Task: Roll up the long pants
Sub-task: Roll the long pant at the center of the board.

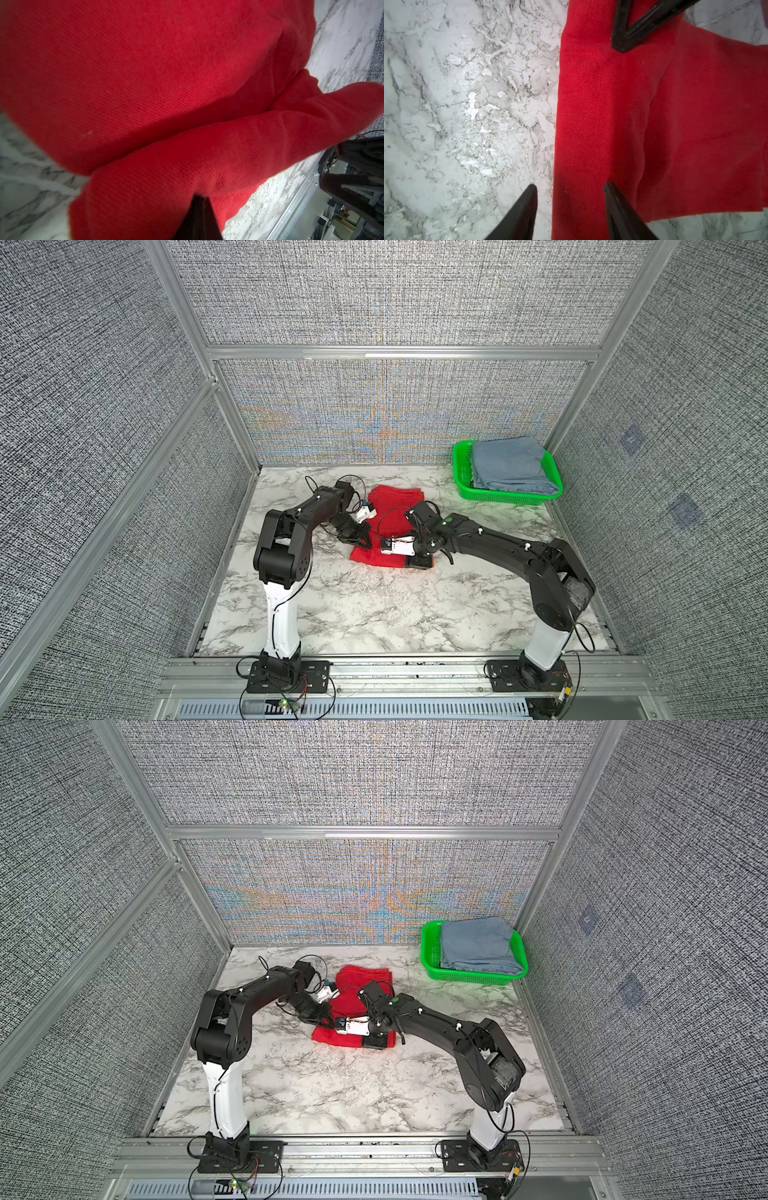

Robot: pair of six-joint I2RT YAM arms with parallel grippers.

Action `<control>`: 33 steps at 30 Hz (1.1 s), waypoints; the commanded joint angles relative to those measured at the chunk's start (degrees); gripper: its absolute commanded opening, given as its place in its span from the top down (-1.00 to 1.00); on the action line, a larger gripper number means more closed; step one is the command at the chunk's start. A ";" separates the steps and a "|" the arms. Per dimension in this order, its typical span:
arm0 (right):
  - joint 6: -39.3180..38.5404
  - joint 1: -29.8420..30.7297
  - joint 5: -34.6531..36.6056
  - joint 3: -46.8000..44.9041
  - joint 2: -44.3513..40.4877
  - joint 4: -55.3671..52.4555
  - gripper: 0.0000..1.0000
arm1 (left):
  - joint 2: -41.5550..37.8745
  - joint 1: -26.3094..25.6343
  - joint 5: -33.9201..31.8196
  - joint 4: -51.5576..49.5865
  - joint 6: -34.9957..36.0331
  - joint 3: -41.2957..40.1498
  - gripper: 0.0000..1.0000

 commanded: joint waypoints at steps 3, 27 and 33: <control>-0.68 0.06 0.75 -2.26 1.01 0.19 -0.11 | 1.05 0.60 -7.84 -1.36 -0.14 -0.21 0.96; 1.28 -0.60 11.24 0.13 9.13 10.54 -0.11 | 1.40 0.79 -6.03 -2.77 1.35 0.22 0.95; 1.13 -0.51 12.44 0.06 11.20 11.01 0.21 | 1.80 0.76 -5.27 -3.72 2.21 0.84 0.96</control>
